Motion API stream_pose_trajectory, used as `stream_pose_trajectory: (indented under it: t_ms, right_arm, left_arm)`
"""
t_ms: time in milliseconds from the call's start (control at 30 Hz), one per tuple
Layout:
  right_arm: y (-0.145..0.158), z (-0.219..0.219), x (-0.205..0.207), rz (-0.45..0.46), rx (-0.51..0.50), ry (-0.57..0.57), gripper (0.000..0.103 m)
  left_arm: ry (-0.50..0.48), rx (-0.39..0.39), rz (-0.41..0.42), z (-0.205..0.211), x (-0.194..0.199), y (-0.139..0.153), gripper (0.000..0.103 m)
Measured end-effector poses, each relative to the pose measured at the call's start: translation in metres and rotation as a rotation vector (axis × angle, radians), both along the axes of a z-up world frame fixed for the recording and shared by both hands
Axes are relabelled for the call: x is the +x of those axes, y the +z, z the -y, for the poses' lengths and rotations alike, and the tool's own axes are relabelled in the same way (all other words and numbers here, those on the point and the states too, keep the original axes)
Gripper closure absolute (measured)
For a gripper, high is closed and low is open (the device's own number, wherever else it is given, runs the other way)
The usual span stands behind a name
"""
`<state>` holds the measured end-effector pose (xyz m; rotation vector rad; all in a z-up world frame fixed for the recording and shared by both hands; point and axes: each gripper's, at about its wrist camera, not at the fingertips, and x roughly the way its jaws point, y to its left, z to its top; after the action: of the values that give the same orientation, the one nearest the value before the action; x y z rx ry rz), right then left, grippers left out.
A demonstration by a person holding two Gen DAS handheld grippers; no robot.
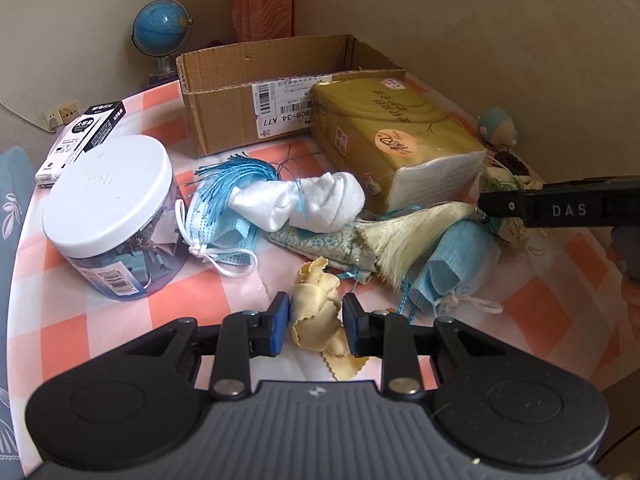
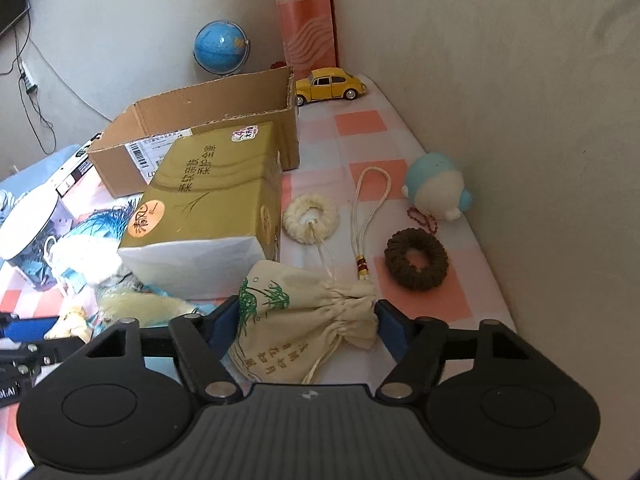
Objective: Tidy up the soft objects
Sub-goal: 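Carry yellow cloth into cardboard box and open left gripper while right lifts bag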
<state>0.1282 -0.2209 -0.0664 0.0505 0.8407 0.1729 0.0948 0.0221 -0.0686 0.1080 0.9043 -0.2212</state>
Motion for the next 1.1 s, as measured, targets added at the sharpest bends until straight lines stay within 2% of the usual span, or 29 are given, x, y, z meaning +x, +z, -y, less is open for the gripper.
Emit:
stream_pose_trajectory:
  t_ms: [233, 400, 600, 700, 767, 867, 1100]
  right_arm:
    - [0.032, 0.005, -0.023, 0.058, -0.020, 0.016, 0.031]
    - [0.058, 0.007, -0.042, 0.116, -0.032, 0.035, 0.031]
    - [0.065, 0.008, -0.055, 0.128, -0.018, 0.035, 0.031]
    - [0.064, 0.009, -0.059, 0.126, -0.016, 0.032, 0.031]
    - [0.064, 0.012, -0.062, 0.126, -0.016, 0.026, 0.031]
    - [0.064, 0.014, -0.063, 0.125, -0.019, 0.022, 0.031]
    - [0.069, 0.012, -0.063, 0.134, -0.031, 0.033, 0.031]
  left_arm:
    - [-0.030, 0.019, -0.002, -0.003, -0.012, 0.020, 0.076]
    - [-0.051, 0.047, 0.028, -0.006, -0.020, 0.033, 0.075]
    - [-0.038, -0.019, -0.019, -0.006, -0.006, 0.011, 0.066]
    - [-0.021, -0.035, -0.038, -0.006, 0.001, -0.001, 0.066]
    - [-0.005, -0.038, -0.046, -0.006, 0.005, -0.006, 0.067]
    - [-0.004, -0.042, -0.058, -0.008, 0.006, -0.008, 0.079]
    - [-0.032, -0.048, -0.040, -0.014, -0.002, 0.021, 0.083]
